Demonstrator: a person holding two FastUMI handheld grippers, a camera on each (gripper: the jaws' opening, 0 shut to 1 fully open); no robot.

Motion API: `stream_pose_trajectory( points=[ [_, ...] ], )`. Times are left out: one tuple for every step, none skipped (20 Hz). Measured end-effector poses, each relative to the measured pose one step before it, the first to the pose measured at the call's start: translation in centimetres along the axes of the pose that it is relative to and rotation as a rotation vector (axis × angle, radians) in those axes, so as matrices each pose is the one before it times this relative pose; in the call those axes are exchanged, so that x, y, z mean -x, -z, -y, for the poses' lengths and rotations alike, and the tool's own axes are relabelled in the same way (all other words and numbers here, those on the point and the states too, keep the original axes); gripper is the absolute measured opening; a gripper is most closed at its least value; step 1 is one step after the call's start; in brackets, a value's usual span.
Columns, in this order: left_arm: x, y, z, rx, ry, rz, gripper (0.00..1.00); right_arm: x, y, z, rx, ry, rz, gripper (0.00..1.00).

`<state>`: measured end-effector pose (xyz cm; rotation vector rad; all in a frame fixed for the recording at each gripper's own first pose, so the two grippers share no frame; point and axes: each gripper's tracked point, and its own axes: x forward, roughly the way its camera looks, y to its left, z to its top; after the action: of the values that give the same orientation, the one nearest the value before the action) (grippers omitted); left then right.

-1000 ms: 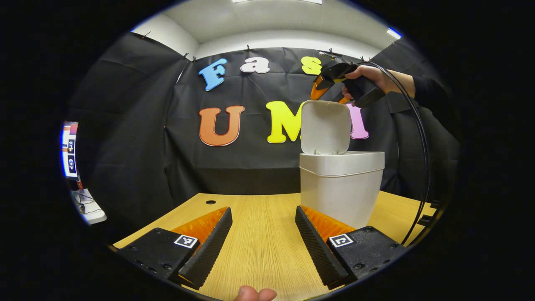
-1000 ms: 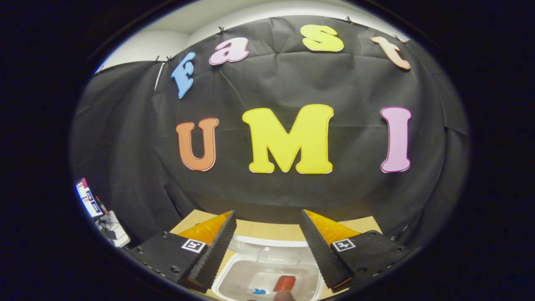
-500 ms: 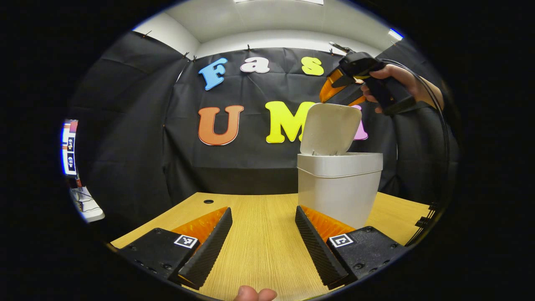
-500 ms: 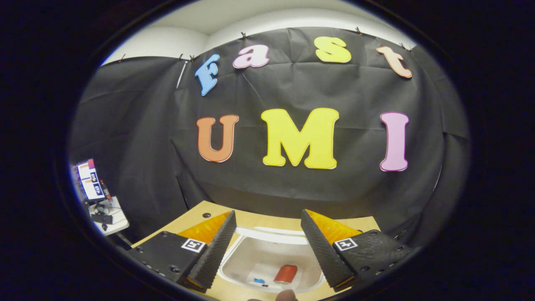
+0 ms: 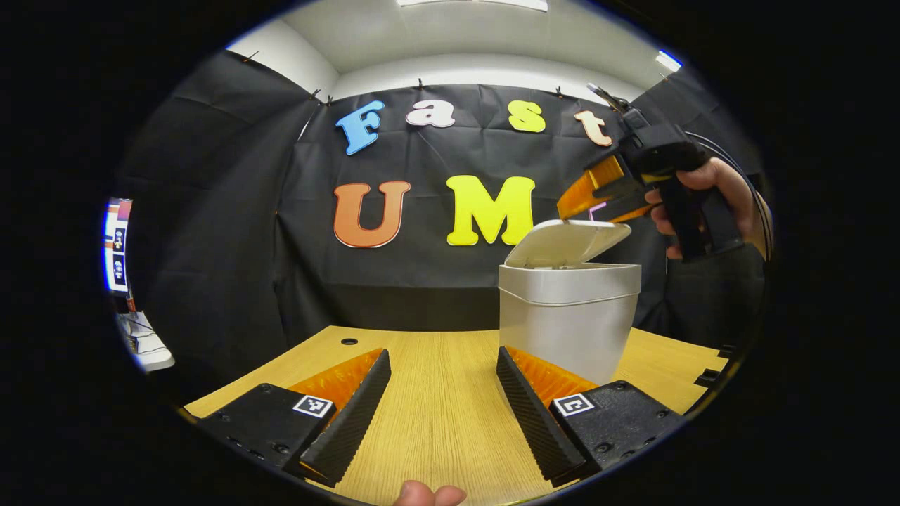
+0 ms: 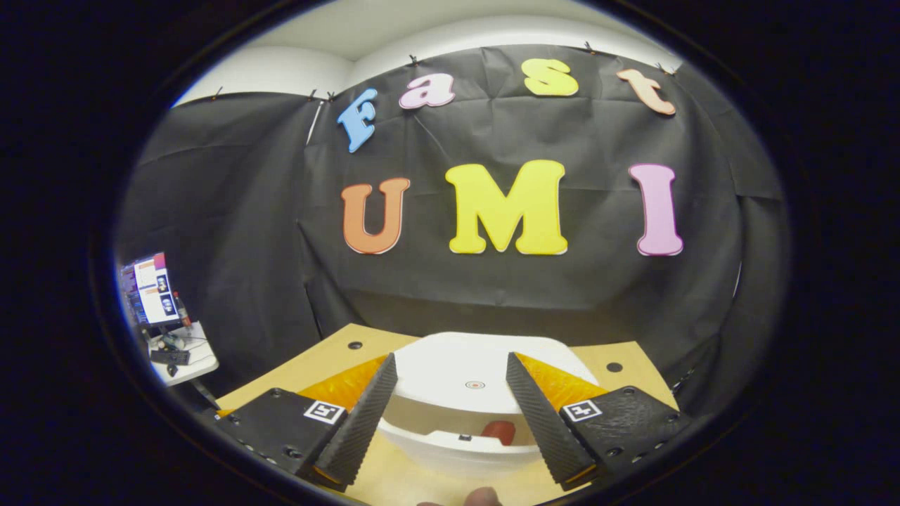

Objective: Press the lid of the desktop garbage bin to open it, pick up the crumpled paper on the desktop and throw it into the bin, then pick up the pop can on the desktop and drop it into the bin, and finally close the garbage bin lid.

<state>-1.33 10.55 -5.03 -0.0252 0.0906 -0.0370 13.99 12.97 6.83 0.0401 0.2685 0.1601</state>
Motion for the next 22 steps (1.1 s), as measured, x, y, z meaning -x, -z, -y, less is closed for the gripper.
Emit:
stream_pose_trajectory(
  points=[
    [-0.066, 0.057, -0.2, 0.00259, -0.00552, -0.00438, 0.98, -0.164, 1.072, 0.06, -0.00735, -0.00232, -0.01414, 0.96],
    [-0.091, 0.147, -0.242, 0.00484, -0.00693, -0.00602, 0.98, -0.187, 0.979, 0.154, -0.01159, -0.00366, -0.01778, 0.96],
    [0.025, -0.043, -0.146, 0.00497, -0.00378, -0.00106, 0.98, -0.206, 0.678, 0.197, 0.00055, 0.0016, -0.01034, 0.97],
    [-0.007, -0.096, 0.035, 0.00402, -0.00099, 0.00214, 0.98, -0.147, 0.364, 0.226, 0.01655, 0.00579, -0.00462, 0.96],
    [-0.036, 0.001, -0.016, 0.00343, -0.0004, 0.00146, 0.98, -0.116, 0.057, 0.26, 0.01472, 0.00647, 0.00734, 0.96],
    [-0.065, -0.057, -0.011, 0.00119, -0.00073, 0.00054, 0.98, -0.083, 0.017, 0.075, 0.00393, 0.00345, 0.00533, 0.95],
    [-0.005, -0.104, -0.047, -0.00099, 0.0002, 0.00021, 0.98, -0.018, 0.27, -0.033, -0.0015, 0.00392, 0.00045, 0.95],
    [-0.061, -0.038, -0.027, -0.0012, -0.00046, -0.00002, 0.98, -0.111, 0.145, -0.032, 0.00385, 0.00256, -0.00309, 0.95],
    [0.125, 0.127, 0.064, -0.00102, -0.00092, -0.00279, 0.98, -0.128, 0.264, 0.022, 0.00419, 0.00035, -0.00554, 0.95],
    [-0.021, 0.127, -0.005, 0.0001, -0.00237, -0.00185, 0.98, -0.071, 0.235, 0.037, 0.00103, 0.00034, -0.00459, 0.95],
    [0.03, 0.112, -0.062, 0.00055, -0.0028, -0.00266, 0.98, 0.07, -0.194, -0.041, 0.0003, 0.00085, 0.01262, 0.95],
    [0.018, 0.017, -0.027, -0.00099, -0.0012, -0.00108, 0.98, -0.048, 0.0, -0.027, 0.00364, 0.0028, -0.00239, 0.95],
    [-0.006, -0.042, 0.038, -0.00048, -0.00126, 0.00028, 0.98, 0.052, 0.196, 0.007, 0.00083, 0.00246, 0.00157, 0.95],
    [0.011, 0.1, -0.015, -0.0006, 0.00001, -0.00242, 0.98, 0.015, 0.004, 0.069, -0.00341, 0.00009, -0.00023, 0.95],
    [-0.096, -0.01, -0.029, -0.0021, -0.00182, -0.00038, 0.98, -0.031, 0.052, -0.023, -0.00543, -0.0022, 0.00313, 0.96],
    [0.069, -0.14, 0.0, -0.00356, -0.00246, -0.00024, 0.98, 0.008, -0.08, -0.015, -0.00675, -0.00259, 0.00583, 0.96],
    [0.104, -0.065, 0.112, -0.00278, 0.00103, 0.00231, 0.98, -0.036, 0.163, 0.097, -0.00303, 0.00079, 0.00602, 0.96],
    [0.071, -0.141, 0.181, -0.00268, 0.00363, 0.00449, 0.98, -0.244, -0.105, 0.137, 0.00169, 0.00505, 0.01382, 0.96],
    [0.104, -0.217, 0.055, -0.0035, 0.00349, 0.00491, 0.98, -0.401, 0.168, 0.212, -0.00818, 0.01203, 0.00723, 0.96],
    [-0.04, -0.158, 0.024, -0.00142, -0.00136, 0.0025, 0.98, -0.258, 0.122, 0.113, -0.00184, 0.00907, 0.00625, 0.96],
    [0.021, 0.154, 0.087, 0.00177, 0.00317, -0.00056, 0.98, 0.016, 0.188, -0.247, 0.00426, 0.0084, -0.00087, 0.96],
    [-0.066, 0.091, 0.13, 0.00446, 0.00674, -0.00275, 0.98, -0.166, 0.326, -0.075, 0.0225, 0.00476, -0.00458, 0.97]
  ],
)
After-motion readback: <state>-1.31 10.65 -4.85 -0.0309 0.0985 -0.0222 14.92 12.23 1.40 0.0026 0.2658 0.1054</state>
